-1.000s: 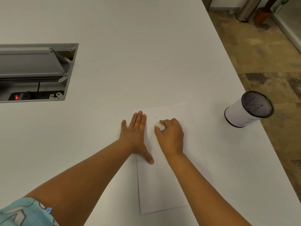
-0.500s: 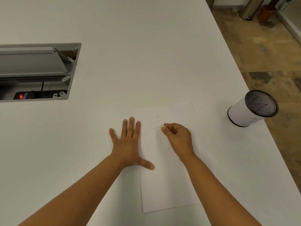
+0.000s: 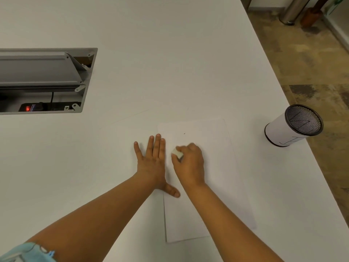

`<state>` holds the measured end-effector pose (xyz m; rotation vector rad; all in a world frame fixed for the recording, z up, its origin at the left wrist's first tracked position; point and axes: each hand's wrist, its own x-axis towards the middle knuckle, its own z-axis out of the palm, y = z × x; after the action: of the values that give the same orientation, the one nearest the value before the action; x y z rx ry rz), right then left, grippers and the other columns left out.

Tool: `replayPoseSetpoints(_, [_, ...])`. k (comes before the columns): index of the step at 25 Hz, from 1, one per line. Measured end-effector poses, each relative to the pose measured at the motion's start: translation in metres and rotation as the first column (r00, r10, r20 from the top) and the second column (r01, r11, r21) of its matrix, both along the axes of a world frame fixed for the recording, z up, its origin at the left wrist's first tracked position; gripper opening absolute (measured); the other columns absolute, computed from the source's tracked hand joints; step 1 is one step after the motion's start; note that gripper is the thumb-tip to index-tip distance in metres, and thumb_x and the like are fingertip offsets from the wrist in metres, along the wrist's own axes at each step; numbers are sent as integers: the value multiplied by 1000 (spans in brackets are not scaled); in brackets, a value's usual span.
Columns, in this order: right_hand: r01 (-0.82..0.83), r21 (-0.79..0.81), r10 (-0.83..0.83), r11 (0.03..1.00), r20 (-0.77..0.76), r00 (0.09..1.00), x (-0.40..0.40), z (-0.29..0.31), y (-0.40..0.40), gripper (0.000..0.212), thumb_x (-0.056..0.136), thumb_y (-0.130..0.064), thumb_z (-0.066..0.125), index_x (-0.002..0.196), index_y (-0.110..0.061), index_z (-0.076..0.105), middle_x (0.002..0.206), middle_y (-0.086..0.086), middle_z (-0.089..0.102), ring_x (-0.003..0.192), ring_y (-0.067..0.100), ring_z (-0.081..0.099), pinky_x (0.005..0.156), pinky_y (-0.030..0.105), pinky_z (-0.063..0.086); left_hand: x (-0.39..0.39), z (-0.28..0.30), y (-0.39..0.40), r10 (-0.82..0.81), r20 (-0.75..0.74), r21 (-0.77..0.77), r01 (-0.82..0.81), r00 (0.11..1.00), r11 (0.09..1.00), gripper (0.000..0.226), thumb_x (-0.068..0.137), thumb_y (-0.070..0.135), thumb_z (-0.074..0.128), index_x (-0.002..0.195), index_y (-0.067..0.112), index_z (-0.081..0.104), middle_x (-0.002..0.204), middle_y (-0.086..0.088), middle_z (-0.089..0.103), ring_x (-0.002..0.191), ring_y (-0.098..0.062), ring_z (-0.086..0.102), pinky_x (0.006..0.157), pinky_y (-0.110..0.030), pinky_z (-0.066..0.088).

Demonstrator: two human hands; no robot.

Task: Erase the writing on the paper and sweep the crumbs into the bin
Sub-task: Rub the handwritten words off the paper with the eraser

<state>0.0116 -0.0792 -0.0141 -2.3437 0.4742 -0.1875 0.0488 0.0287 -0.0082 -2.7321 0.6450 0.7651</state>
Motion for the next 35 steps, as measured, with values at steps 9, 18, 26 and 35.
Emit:
replayPoseSetpoints(9, [50,-27,-49,998,58,997,-44,-11,7,24,78,-21,70,100,-12,66,90,5,63,85,20,59,72,19,43,0,-1,-2,2,-26,45,-1,1000,999,158,34,94,51,110,3,-54,143,-17,-43,132,-35,-37,102,-66,-15])
replayPoseSetpoints(18, [60,-75,-61,995,-9,998,23,-4,-4,23,84,-24,60,101,-10,65,95,10,63,90,23,56,72,28,45,2,2,-4,-4,-88,67,9,996,998,158,33,94,51,116,5,-50,142,-17,-45,132,-36,-38,107,-66,-3])
replayPoseSetpoints(26, [51,-30,-52,998,-11,999,55,3,-7,26,85,-21,58,107,-7,63,104,13,62,97,26,56,80,32,48,3,4,-3,-19,-93,84,27,996,996,159,31,95,48,122,4,-46,143,-17,-43,132,-36,-37,108,-66,2])
replayPoseSetpoints(35, [91,-3,-91,996,-8,996,-46,-2,-18,24,78,-21,68,100,-11,67,91,7,63,87,21,57,71,21,40,1,2,-1,-21,-89,54,26,996,998,160,29,96,46,121,4,-47,143,-15,-44,134,-34,-36,108,-65,4])
